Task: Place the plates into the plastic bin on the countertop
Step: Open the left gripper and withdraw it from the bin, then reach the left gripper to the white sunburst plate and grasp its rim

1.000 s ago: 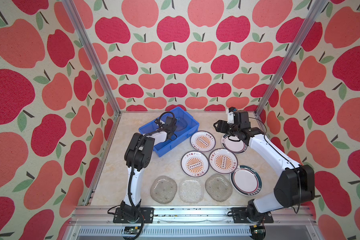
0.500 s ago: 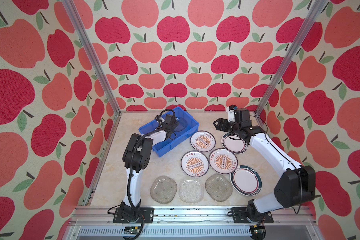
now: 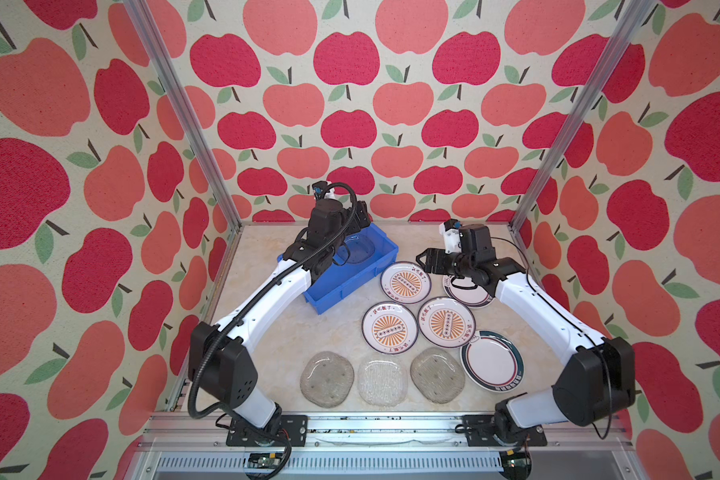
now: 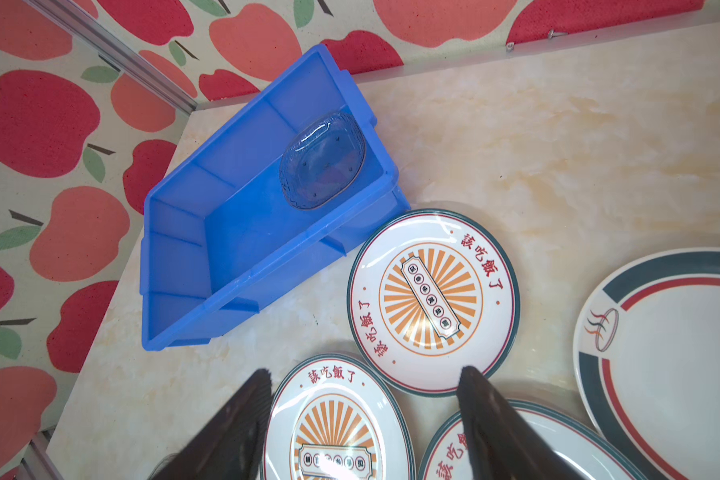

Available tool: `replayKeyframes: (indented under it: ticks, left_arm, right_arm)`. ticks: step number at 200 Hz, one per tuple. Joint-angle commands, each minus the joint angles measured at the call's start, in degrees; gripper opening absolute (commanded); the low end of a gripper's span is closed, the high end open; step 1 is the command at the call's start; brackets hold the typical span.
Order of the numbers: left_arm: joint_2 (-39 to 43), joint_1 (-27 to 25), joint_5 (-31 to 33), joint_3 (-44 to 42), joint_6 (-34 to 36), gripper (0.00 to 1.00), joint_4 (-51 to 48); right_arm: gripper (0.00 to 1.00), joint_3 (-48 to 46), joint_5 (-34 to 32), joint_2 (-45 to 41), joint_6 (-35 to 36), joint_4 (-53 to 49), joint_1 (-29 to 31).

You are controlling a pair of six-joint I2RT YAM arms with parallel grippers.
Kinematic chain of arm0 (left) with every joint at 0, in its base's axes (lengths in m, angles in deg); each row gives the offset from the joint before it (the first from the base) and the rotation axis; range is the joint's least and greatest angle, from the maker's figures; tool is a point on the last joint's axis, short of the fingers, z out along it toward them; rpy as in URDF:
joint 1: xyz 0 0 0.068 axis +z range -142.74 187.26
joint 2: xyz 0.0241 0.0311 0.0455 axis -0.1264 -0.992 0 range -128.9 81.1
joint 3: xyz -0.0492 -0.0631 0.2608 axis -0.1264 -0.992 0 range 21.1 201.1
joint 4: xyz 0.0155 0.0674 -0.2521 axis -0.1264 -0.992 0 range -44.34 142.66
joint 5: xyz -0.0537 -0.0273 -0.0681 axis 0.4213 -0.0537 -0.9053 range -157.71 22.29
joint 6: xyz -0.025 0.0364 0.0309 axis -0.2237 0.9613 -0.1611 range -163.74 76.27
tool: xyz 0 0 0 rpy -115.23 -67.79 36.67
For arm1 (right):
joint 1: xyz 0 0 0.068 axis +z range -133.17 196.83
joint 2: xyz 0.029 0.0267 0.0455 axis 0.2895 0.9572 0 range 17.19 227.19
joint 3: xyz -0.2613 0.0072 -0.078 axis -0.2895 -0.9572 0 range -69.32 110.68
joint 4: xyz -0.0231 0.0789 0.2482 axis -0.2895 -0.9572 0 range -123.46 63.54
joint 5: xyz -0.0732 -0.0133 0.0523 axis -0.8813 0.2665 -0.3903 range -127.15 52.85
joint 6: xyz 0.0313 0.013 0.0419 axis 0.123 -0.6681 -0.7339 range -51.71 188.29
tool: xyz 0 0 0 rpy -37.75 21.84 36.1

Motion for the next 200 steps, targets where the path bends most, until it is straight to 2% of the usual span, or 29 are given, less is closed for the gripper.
replayKeyframes:
  ticks: [1,18,29,60,91,122,140,200]
  left_arm:
    - [6.6,-1.6,-12.5,-11.8,1.4,0.99,-7.8]
    - [12.7,-3.8,-12.8,-18.2,0.8,1.00,-11.3]
    - [15.6,-5.3,-12.7,-20.9,1.0,0.97,-13.3]
    - [20.4,-6.8,-18.0,-29.9,-4.1,0.88,-8.8]
    - [18.0,-7.5,-21.3,-34.8,-7.5,0.74,-4.8]
    - [13.8,-10.3,-14.8,-34.0,-7.6,0.61,-10.2]
    - [11.2,-11.0,-14.5,-34.8,-8.5,0.56,-9.1]
    - [7.0,-11.3,-17.3,-39.8,-14.1,0.50,-2.6]
  right_arm:
    - [0.74,-4.2,2.6,-3.7,0.6,-1.8,0.2]
    - [0.73,-6.3,4.4,-5.3,-0.2,-1.8,0.3]
    - [0.72,-7.4,5.8,-5.9,-0.8,-1.6,0.5]
    - [0.71,-9.5,9.2,-6.5,-2.5,0.8,1.3]
    - [0.71,-10.3,10.6,-5.2,-3.6,1.5,1.8]
    - [0.71,-11.1,9.3,-5.9,-4.1,2.0,2.4]
    - [0.71,-11.6,8.9,-6.5,-4.4,2.5,2.7]
    - [0.71,-13.2,8.4,-7.1,-4.7,3.2,3.0]
